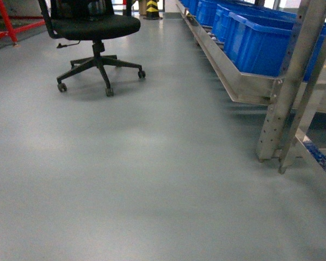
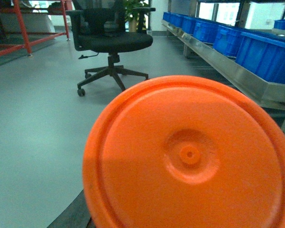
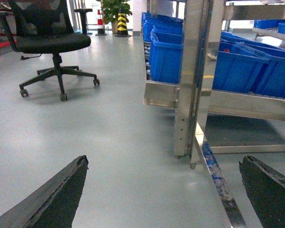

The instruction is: Pick capacitor and pack into box

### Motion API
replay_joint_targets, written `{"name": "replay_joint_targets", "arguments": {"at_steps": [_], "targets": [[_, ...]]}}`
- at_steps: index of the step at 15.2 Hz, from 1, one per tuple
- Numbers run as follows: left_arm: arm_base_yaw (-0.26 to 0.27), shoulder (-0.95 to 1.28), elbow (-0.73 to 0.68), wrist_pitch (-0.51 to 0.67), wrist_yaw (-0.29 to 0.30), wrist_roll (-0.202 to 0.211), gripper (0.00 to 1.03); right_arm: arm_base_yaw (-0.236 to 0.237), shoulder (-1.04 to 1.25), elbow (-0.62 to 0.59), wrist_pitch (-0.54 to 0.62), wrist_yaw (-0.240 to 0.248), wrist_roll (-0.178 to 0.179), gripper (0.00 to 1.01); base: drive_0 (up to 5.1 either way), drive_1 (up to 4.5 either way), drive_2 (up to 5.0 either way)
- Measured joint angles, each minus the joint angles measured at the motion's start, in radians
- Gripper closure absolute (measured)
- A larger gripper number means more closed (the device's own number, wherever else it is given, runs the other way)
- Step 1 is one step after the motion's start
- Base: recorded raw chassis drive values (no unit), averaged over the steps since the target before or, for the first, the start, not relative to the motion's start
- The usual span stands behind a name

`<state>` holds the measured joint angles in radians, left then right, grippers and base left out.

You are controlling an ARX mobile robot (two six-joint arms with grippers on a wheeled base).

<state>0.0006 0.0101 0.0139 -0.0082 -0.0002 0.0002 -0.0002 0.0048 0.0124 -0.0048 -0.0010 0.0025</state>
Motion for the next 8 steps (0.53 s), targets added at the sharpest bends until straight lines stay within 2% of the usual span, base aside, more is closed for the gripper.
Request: {"name": "replay_joint_targets", "arguments": {"at_steps": [8], "targets": [[-0.001, 0.000, 0.000, 0.002, -0.001, 0.000, 0.59, 0.000, 0.000, 0.000, 0.000, 0.001, 0.000, 0.03, -5.0, 2.42, 2.4]]}}
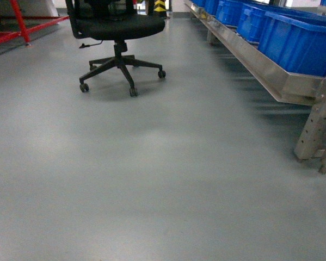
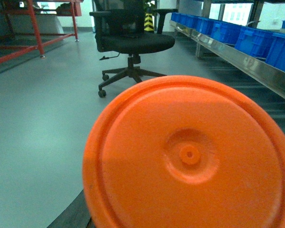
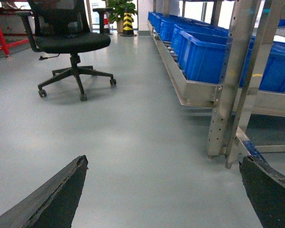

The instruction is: Pick capacitor and pack into box

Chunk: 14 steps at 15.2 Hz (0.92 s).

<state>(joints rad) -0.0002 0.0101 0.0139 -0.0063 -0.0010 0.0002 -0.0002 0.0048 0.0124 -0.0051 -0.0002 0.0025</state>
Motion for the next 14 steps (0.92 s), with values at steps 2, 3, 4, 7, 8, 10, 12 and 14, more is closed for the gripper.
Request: {"name": "replay_joint_targets", "arguments": {"at_steps": [2, 3, 4, 7, 8, 10, 12, 14], "targets": [[0.000, 0.000, 0.000, 0.000, 0.000, 0.000, 0.59, 0.000, 0.000, 0.000, -0.001, 0.000, 0.000, 0.03, -5.1, 2.40, 2.4], [0.000, 0.000, 0.000, -0.001, -0.001, 0.000, 0.59, 0.000, 0.000, 0.000, 0.000, 0.000, 0.000, 0.03, -5.0, 2.46, 2.5], [0.000, 0.000, 0.000, 0.002, 0.001, 0.000, 0.59, 0.000, 0.000, 0.000, 0.000, 0.000, 0.000, 0.03, -4.9, 2.56, 2.6], [0.000, 0.000, 0.000, 0.000, 0.001, 0.000, 0.59, 0.000, 0.000, 0.000, 0.000, 0.000, 0.000, 0.03, -4.9, 2.56, 2.6], [0.000, 0.000, 0.000, 0.000, 0.000, 0.000, 0.59, 0.000, 0.000, 0.000, 0.000, 0.000, 0.000, 0.03, -5.1, 2.37, 2.4], [0.000, 0.000, 0.000, 0.002, 0.000, 0.000, 0.59, 0.000, 0.000, 0.000, 0.001, 0.000, 0.000, 0.03, -5.1, 2.35, 2.4], [0.000, 0.000, 0.000, 0.000, -0.001, 0.000, 0.59, 0.000, 0.000, 0.000, 0.000, 0.000, 0.000, 0.03, -5.0, 2.45, 2.5], [0.000, 0.000, 0.000, 0.002, 0.001, 0.000, 0.59, 0.000, 0.000, 0.000, 0.000, 0.001, 0.000, 0.03, -4.9, 2.52, 2.5]]}}
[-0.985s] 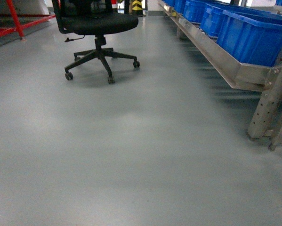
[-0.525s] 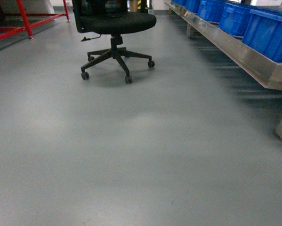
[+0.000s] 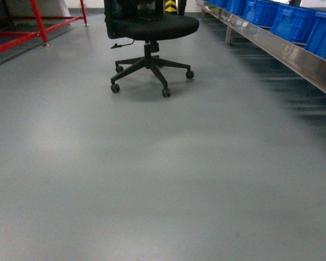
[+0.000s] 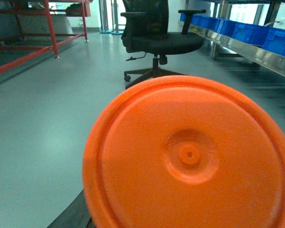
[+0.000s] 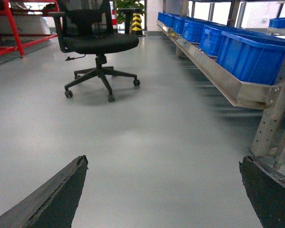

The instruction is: Pick capacitor and pack into box

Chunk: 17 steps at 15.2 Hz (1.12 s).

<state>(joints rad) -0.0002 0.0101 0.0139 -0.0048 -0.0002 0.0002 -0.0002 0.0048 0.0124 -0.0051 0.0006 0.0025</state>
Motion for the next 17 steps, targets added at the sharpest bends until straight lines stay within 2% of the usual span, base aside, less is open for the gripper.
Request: {"name": "replay_joint_targets", "arguments": {"at_steps": [17], "targets": [[0.000, 0.000, 0.000, -0.002, 0.000, 0.000, 0.59, 0.000, 0.000, 0.000, 0.000, -0.001, 0.000, 0.03, -5.0, 2.43, 2.4]]}}
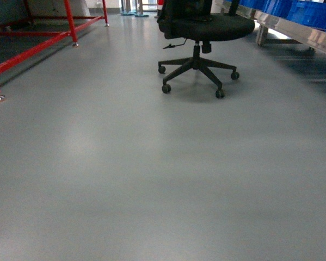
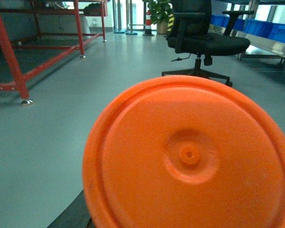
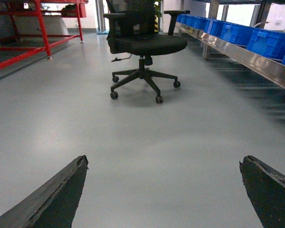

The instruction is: Pick capacitor and pack into box

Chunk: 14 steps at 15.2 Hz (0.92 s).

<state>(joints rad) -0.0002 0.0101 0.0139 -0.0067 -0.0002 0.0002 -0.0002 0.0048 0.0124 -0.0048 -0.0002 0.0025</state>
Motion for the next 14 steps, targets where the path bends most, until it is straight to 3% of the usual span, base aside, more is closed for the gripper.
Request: {"name": "replay_joint_targets", "arguments": {"at_steps": [14], "targets": [[0.000, 0.000, 0.000, 0.002, -0.002, 0.000, 0.59, 0.000, 0.000, 0.000, 0.007, 0.000, 0.000, 0.03, -5.0, 2.50, 2.5]]}}
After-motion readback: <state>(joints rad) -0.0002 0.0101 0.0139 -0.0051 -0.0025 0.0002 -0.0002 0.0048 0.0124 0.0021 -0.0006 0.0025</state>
